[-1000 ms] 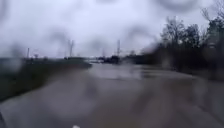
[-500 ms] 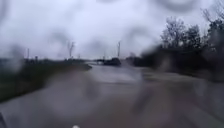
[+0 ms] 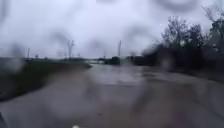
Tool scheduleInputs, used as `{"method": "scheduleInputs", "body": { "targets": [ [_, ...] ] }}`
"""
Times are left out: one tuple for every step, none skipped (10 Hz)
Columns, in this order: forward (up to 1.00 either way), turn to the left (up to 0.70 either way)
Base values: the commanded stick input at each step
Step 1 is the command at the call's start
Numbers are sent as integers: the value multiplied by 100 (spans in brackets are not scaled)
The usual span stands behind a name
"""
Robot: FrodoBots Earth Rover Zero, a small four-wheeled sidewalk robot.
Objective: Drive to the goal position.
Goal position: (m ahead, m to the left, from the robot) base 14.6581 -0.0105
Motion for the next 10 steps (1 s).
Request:
{"method": "scheduleInputs", "body": {
  "targets": [
    [70,0],
    [70,0],
    [70,0],
    [70,0],
    [70,0],
    [70,0],
    [70,0],
    [70,0],
    [70,0],
    [70,0]
  ]
}}
